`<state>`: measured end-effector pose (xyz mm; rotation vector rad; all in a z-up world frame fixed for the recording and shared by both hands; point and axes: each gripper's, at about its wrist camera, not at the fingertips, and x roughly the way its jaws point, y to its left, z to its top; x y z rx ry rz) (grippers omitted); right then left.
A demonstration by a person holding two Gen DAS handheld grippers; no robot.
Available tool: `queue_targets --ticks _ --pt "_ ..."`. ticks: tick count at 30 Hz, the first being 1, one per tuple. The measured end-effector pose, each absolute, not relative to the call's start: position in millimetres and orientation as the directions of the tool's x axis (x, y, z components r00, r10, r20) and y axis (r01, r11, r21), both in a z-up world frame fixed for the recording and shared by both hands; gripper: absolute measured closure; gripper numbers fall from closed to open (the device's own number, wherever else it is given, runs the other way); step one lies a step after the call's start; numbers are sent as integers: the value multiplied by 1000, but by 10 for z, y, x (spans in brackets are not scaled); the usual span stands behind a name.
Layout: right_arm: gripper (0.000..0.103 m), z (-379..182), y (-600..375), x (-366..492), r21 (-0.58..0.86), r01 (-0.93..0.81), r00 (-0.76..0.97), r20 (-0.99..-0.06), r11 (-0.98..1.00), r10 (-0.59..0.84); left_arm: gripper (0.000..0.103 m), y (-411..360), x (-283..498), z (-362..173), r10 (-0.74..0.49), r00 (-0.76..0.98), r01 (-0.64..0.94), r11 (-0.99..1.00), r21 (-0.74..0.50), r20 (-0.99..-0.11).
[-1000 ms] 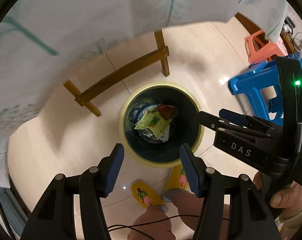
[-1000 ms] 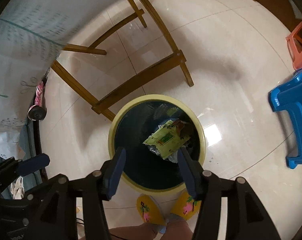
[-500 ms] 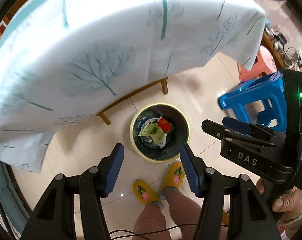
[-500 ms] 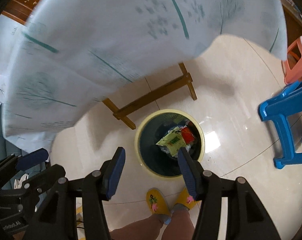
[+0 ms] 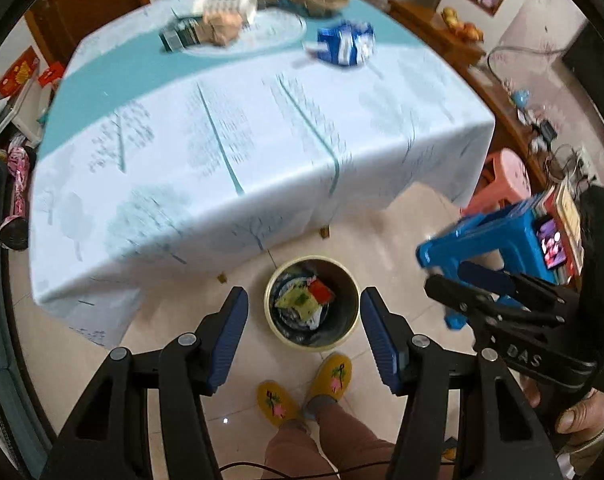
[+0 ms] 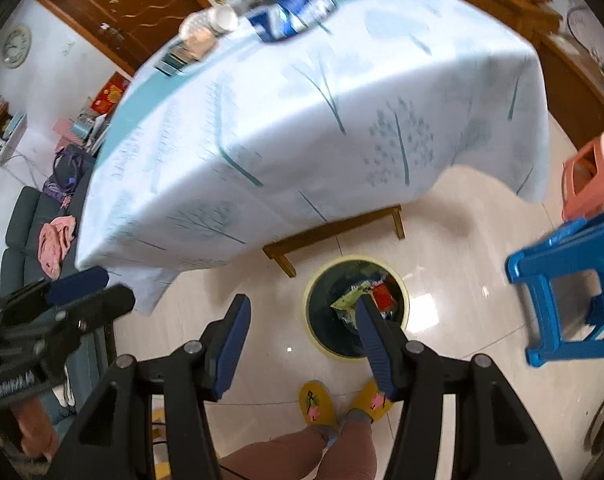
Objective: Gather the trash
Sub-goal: 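Move both tools back over the table toward the remaining trash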
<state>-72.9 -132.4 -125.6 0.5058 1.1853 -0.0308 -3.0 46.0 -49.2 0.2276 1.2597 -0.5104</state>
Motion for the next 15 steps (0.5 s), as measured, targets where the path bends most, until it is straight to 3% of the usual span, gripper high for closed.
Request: queue_targets --ticks 15 --pt "48 -302 -1348 -527 299 75 550 -808 951 211 45 704 173 328 -248 427 345 934 -96 -870"
